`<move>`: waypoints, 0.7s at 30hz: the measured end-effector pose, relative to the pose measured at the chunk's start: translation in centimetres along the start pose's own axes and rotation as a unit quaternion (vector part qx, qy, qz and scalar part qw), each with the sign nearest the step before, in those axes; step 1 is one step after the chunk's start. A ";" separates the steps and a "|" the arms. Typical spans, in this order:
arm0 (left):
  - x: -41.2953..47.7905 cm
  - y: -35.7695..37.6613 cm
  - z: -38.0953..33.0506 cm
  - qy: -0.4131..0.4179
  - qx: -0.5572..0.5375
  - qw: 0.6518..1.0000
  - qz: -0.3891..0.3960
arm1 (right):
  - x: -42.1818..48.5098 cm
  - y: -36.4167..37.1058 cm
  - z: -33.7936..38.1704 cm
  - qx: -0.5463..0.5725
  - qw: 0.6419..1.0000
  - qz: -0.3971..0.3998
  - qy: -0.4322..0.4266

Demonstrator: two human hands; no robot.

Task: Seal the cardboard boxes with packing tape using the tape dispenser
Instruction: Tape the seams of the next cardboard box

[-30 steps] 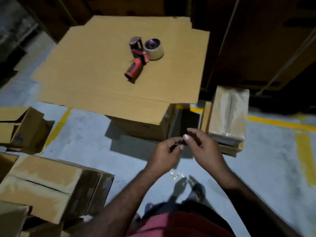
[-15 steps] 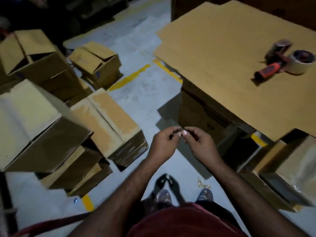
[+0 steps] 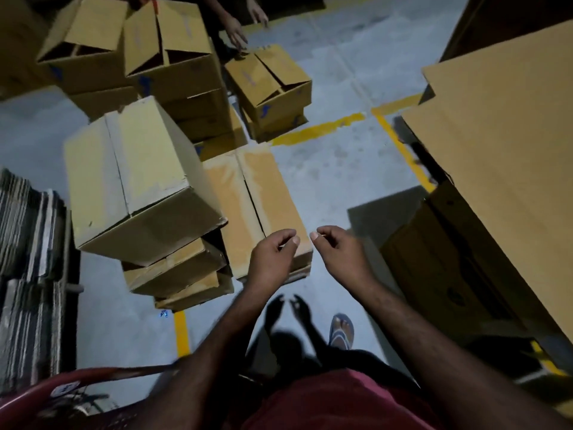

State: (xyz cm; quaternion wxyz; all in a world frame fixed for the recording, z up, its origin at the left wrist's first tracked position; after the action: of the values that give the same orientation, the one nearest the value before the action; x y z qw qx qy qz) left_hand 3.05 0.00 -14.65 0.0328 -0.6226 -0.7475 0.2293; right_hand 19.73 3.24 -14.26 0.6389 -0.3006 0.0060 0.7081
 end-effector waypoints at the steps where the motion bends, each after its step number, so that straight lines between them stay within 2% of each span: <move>1: 1.0 -0.6 0.9 -0.015 -0.004 1.000 -0.014 | 1.3 0.5 0.0 -0.009 1.000 0.008 0.008; 7: 5.6 -4.2 5.8 -0.086 -0.041 0.992 -0.087 | 8.0 4.7 0.9 -0.062 0.996 0.057 0.037; 10: 8.0 -7.6 7.3 -0.138 -0.086 0.972 -0.169 | 10.9 7.9 3.2 -0.077 0.993 0.078 0.033; 15: 12.8 -15.5 8.1 -0.149 -0.082 0.947 -0.272 | 15.3 15.4 10.2 -0.104 0.985 0.136 -0.014; 17: 14.4 -18.6 8.5 -0.147 -0.069 0.942 -0.295 | 16.7 18.9 12.9 -0.112 0.981 0.158 -0.031; 21: 16.3 -24.0 8.8 -0.119 -0.035 0.938 -0.324 | 17.7 25.6 17.1 -0.150 0.967 0.170 -0.119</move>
State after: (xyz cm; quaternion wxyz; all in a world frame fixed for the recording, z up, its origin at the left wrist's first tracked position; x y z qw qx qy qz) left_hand -25.49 9.93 -17.19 -0.0052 -0.3162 -0.9145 0.2524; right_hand -10.68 21.23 -17.56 0.4530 -0.3010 -0.1257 0.8297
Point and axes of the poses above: each hand's wrist, its own x-axis towards the middle knuckle, its own y-axis out of the palm, z = x × y, the point moved 7 cm from there along x, towards the middle knuckle, and after that the axes turned 7 degrees about y, right-handed, at the moved point
